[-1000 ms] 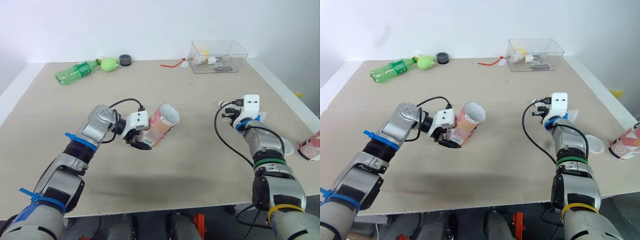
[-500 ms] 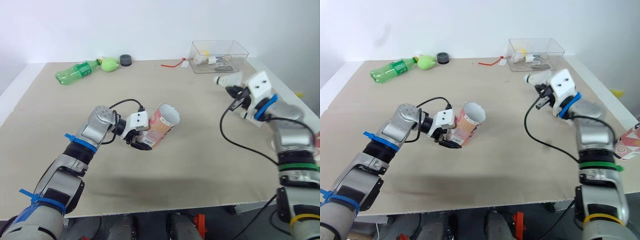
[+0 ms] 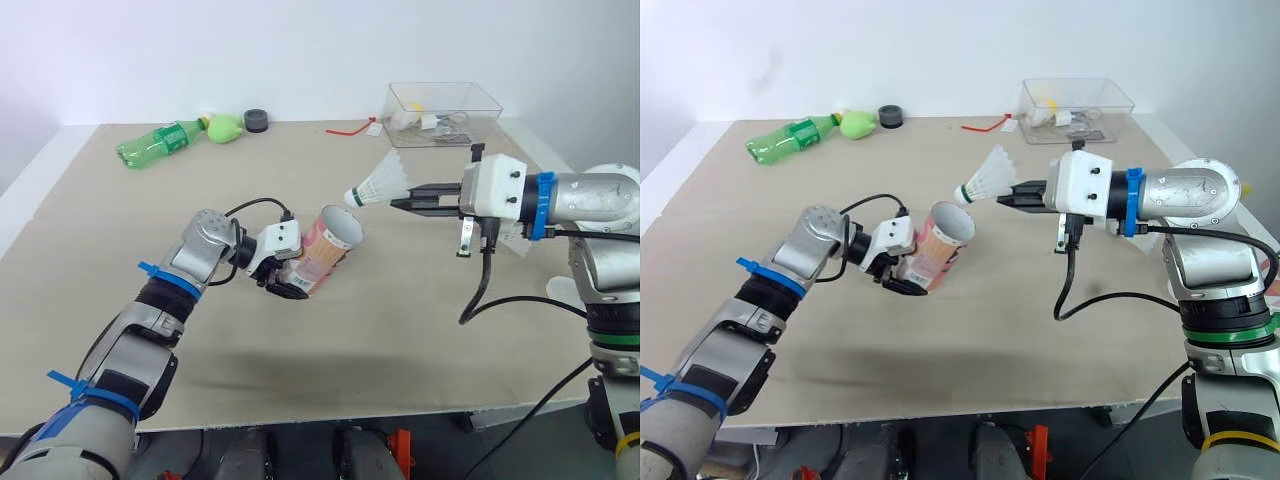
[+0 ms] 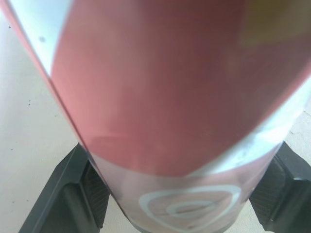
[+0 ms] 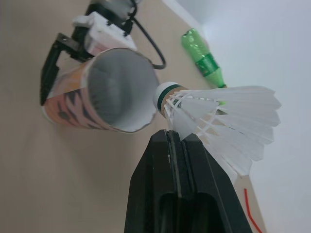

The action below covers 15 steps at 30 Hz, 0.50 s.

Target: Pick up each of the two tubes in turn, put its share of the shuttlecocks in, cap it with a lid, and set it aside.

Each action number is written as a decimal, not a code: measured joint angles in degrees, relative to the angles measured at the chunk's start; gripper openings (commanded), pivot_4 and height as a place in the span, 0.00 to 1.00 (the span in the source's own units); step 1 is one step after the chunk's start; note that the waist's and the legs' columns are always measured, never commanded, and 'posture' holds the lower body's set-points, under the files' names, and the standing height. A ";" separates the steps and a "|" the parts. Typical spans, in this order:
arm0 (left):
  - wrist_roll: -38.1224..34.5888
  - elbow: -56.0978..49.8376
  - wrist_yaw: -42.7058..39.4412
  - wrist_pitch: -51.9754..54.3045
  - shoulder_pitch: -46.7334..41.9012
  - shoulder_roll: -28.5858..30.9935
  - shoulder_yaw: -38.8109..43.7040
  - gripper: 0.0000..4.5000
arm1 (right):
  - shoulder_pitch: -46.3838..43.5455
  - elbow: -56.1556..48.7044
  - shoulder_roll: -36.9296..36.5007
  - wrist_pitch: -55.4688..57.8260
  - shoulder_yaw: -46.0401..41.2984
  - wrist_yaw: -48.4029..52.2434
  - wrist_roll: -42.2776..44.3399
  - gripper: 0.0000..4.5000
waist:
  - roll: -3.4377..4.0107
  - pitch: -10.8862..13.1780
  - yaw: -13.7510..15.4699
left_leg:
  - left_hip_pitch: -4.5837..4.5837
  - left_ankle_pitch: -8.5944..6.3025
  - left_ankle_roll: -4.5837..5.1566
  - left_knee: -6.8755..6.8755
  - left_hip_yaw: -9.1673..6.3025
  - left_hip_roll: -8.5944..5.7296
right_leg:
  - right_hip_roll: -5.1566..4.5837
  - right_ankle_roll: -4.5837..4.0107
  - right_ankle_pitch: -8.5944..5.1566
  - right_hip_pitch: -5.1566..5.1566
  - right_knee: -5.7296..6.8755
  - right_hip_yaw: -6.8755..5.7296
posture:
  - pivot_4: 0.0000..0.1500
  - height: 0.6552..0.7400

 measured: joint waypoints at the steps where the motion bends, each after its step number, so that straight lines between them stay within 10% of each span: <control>1: 0.00 0.06 -0.04 0.00 -0.05 -0.02 0.00 0.70 | 0.00 -0.13 0.06 -0.18 0.78 0.48 -0.19 0.01 | 0.00 0.00 0.00 | 0.00 0.00 0.01 0.00 0.00 0.00 | 0.00 0.00 0.00 0.00 0.00 0.00 | 1.00 1.00; 15: -0.01 0.29 0.07 0.17 -0.35 -0.81 -0.04 0.70 | -2.93 3.27 4.06 -6.12 6.33 3.09 -4.04 0.01 | -0.02 0.01 0.30 | -0.08 -0.01 0.01 0.00 -0.07 0.01 | 0.03 -0.05 0.04 -0.05 0.01 -0.09 | 1.00 1.00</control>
